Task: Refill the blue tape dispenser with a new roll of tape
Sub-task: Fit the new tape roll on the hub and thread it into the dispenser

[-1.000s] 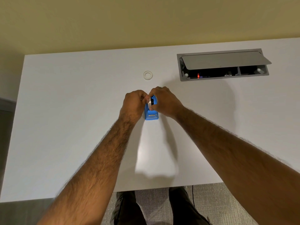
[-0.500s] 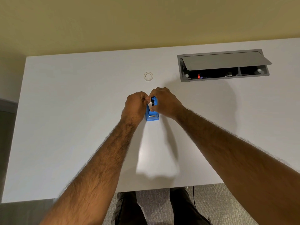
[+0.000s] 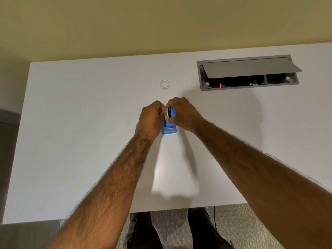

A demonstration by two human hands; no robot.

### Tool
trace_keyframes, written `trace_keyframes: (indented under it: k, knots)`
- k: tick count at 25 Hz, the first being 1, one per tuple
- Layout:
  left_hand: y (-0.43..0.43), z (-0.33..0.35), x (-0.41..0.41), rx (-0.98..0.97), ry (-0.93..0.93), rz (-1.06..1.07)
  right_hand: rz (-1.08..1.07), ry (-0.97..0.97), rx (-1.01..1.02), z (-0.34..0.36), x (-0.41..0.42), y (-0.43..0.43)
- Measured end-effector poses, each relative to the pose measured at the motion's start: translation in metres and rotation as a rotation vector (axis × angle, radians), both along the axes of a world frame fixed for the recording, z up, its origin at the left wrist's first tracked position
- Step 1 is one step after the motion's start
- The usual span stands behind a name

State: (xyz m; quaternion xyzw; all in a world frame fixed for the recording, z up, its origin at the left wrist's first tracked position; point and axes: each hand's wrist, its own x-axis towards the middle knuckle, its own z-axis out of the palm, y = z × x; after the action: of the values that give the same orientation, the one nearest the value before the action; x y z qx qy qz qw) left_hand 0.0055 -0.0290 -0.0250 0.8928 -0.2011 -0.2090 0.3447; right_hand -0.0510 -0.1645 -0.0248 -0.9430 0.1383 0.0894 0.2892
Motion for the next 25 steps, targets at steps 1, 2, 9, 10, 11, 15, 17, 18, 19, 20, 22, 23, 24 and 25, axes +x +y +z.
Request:
trace_keyframes:
  k: [1, 2, 9, 10, 11, 15, 17, 18, 19, 20, 22, 23, 24, 25]
  knots:
    - [-0.0003, 0.0007, -0.0003, 0.014, -0.005, -0.006, -0.002, 0.0, 0.001, 0.0002, 0.0001, -0.0003]
    - [-0.0009, 0.0018, -0.0006, 0.025, -0.008, -0.009, -0.002, 0.001, 0.002, 0.0003, 0.0002, -0.0004]
    - [-0.0025, 0.0039, -0.0022, 0.044, -0.023, 0.006, 0.0, -0.001, 0.009, 0.0006, 0.0002, 0.0001]
    - [-0.0028, 0.0041, -0.0026, 0.04, -0.019, 0.014, 0.0, 0.0, 0.012, 0.0013, 0.0001, -0.0004]
    - [-0.0028, 0.0045, -0.0029, 0.039, -0.021, 0.016, 0.001, 0.005, 0.018, 0.0022, -0.0003, -0.0013]
    - [0.0003, 0.0064, -0.004, 0.035, -0.105, -0.076, 0.019, 0.024, 0.035, 0.0049, -0.0025, -0.0032]
    - [0.0026, 0.006, -0.0056, 0.036, -0.15, -0.144, 0.028, 0.014, 0.026, 0.0038, -0.0028, -0.0028]
    - [0.0036, 0.0064, -0.0057, 0.047, -0.171, -0.161, 0.029, 0.01, 0.027, 0.0023, -0.0028, -0.0018]
    - [0.0041, 0.0068, -0.0051, 0.064, -0.199, -0.171, 0.027, 0.005, 0.029, 0.001, -0.0032, -0.0004]
    - [0.0041, 0.0068, -0.0044, 0.082, -0.232, -0.18, 0.025, 0.0, 0.033, -0.0006, -0.0038, 0.0009]
    - [0.0034, 0.0073, -0.003, 0.11, -0.28, -0.2, 0.013, -0.014, 0.045, -0.0024, -0.0048, 0.0027]
    - [0.0034, 0.0069, -0.0018, 0.122, -0.294, -0.212, 0.0, -0.02, 0.047, -0.0028, -0.0047, 0.003]
    - [0.0037, 0.0065, -0.0013, 0.133, -0.31, -0.225, -0.015, -0.022, 0.043, -0.0031, -0.0049, 0.0027]
    - [0.0044, 0.0055, -0.0011, 0.144, -0.325, -0.239, -0.025, -0.015, 0.035, -0.0034, -0.0048, 0.0018]
